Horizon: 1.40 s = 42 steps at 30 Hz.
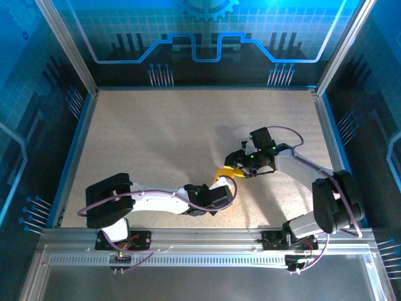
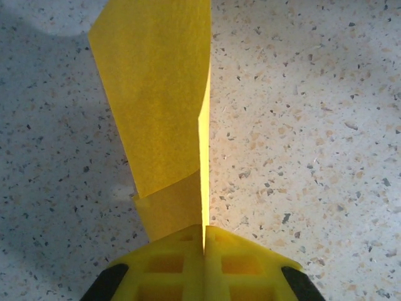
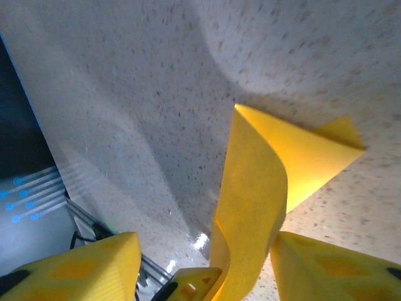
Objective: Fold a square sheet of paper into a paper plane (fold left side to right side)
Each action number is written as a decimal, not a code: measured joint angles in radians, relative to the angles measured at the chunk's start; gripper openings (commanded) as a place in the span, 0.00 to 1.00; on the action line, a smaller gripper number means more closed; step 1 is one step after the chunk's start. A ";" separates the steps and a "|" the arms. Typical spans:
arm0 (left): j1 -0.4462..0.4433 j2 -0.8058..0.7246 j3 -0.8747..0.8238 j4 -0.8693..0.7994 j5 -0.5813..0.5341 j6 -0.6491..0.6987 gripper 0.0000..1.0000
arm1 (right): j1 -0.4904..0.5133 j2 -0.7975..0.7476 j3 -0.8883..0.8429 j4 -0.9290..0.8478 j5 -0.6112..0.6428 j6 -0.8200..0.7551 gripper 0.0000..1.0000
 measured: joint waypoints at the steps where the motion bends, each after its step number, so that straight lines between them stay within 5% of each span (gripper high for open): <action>1: 0.006 0.000 0.000 0.000 0.014 -0.007 0.00 | -0.017 -0.021 -0.006 -0.003 0.008 -0.008 0.63; 8: 0.107 -0.011 -0.005 0.032 0.192 -0.077 0.00 | -0.125 -0.194 -0.113 -0.032 0.042 -0.072 0.72; 16: 0.290 -0.058 -0.116 0.225 0.476 -0.214 0.00 | -0.139 -0.317 -0.264 0.023 -0.005 -0.120 0.74; 30: 0.478 -0.053 -0.272 0.571 0.802 -0.474 0.00 | -0.022 -0.241 -0.340 0.278 -0.050 -0.079 0.72; 42: 0.529 0.082 -0.314 0.828 0.942 -0.635 0.00 | 0.058 -0.058 -0.335 0.507 -0.008 0.074 0.60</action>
